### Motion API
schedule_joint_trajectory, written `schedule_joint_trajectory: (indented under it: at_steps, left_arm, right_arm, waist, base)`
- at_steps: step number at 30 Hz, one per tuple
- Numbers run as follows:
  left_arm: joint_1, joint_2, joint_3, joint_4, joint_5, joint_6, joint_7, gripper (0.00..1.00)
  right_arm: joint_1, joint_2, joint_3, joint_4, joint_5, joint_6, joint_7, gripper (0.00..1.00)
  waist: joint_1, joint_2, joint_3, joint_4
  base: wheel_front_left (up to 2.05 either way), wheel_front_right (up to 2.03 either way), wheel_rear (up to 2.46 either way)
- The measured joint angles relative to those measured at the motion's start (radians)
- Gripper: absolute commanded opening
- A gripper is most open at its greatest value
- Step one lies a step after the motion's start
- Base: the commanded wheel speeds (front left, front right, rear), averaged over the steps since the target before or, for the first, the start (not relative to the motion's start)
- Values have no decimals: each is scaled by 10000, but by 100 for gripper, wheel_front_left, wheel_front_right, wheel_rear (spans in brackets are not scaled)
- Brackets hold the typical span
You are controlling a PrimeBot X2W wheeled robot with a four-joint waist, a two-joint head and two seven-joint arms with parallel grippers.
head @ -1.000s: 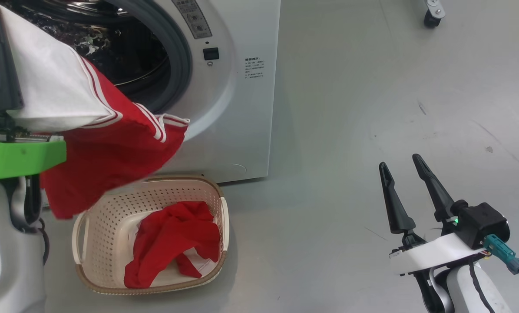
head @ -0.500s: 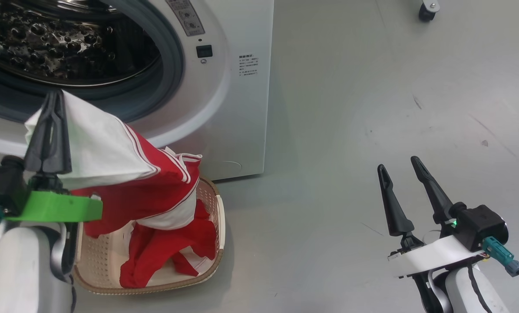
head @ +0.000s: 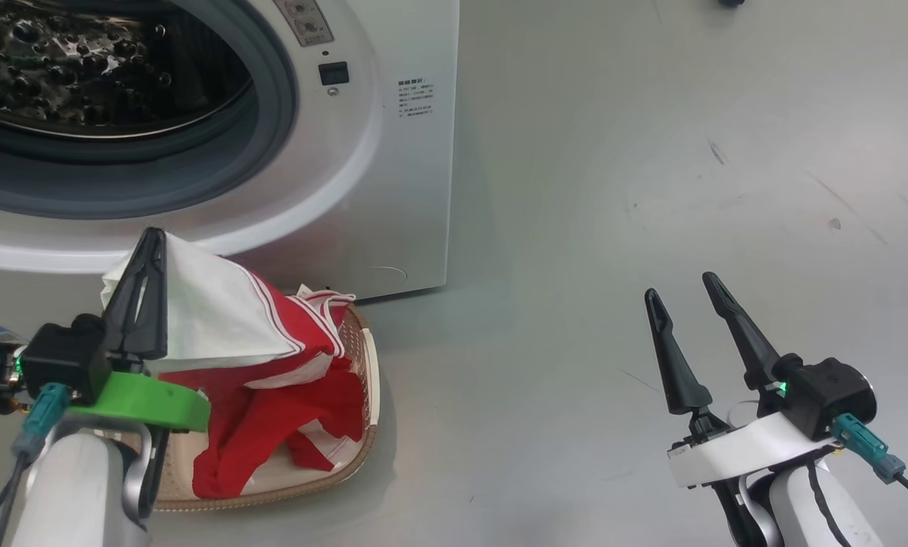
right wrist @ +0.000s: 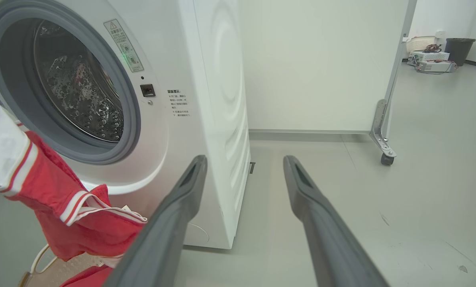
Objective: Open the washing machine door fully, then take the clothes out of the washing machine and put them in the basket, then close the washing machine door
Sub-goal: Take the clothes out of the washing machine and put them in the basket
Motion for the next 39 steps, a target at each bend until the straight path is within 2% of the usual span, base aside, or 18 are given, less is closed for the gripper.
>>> schedule_joint_trajectory:
  at_steps: [14, 28, 34, 39]
  left_arm:
    - [-48, 100, -483, 1315, 336, -2, 384, 0]
    - [-918, 347, -679, 3536, 642, -19, 932, 0]
    - [-1422, 447, -422, 4520, 646, 117, 1193, 0]
    - [-1873, 380, 286, 5311, 58, 357, 1338, 0]
  right_arm:
    - [-247, -12, 12, -221, 0, 0, 0, 100]
    - [-583, -230, -251, -537, -50, 0, 0, 100]
    - [-755, -261, -257, -646, -159, 0, 0, 100]
    - [-803, -303, -307, -692, -211, 0, 0, 100]
  waist:
    - [0, 0, 896, -451]
    - [0, 0, 2166, -748]
    - [0, 0, 2701, -780]
    - [0, 0, 3094, -801]
  base:
    - [0, 0, 0]
    - [0, 0, 0]
    - [0, 0, 0]
    - [0, 0, 0]
